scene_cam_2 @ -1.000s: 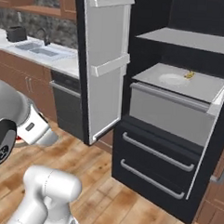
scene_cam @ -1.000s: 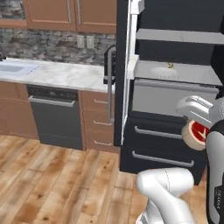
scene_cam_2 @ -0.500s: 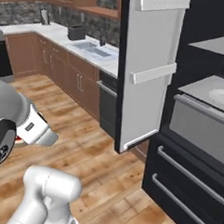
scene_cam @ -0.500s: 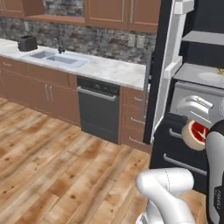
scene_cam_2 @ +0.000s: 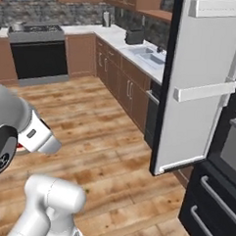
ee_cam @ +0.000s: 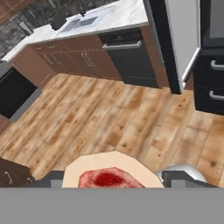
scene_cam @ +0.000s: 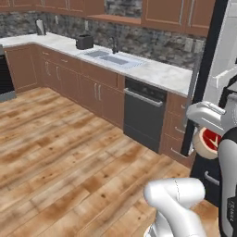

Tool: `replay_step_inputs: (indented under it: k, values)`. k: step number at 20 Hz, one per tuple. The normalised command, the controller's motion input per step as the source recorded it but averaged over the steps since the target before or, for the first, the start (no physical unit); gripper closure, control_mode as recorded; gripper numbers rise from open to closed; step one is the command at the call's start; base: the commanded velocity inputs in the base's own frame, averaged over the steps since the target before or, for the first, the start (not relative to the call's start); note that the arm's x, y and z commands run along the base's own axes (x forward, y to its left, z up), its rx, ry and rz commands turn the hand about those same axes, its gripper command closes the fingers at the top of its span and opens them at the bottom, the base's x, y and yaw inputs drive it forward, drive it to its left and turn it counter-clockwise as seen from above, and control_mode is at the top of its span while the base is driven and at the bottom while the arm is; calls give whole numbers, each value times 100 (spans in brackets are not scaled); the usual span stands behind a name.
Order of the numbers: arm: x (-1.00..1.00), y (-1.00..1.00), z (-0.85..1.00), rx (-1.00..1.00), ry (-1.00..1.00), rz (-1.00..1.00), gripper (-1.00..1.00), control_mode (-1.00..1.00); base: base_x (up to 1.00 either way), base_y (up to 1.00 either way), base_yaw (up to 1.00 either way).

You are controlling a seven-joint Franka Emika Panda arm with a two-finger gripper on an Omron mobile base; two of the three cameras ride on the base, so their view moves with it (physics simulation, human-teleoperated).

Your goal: Retrieve the steak from the fridge and place it on the saucepan with marinade on the stove.

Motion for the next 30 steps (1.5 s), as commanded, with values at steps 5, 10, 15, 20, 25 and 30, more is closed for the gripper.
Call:
replay_step_inputs:
  k: [5, 10, 15, 20, 25, 30]
  values:
    - [0, 0, 0, 0, 0, 0, 100, 100, 57, 1, 36]
    - [0, 0, 0, 0, 0, 0, 100, 100, 96, 0, 26]
    - [0, 0, 0, 0, 0, 0, 100, 100, 100, 8, 20]
    - [0, 0, 0, 0, 0, 0, 100, 100, 100, 22, 16]
    - [0, 0, 0, 0, 0, 0, 100, 100, 100, 30, 15]
    - [0, 0, 0, 0, 0, 0, 100, 100, 100, 28, 14]
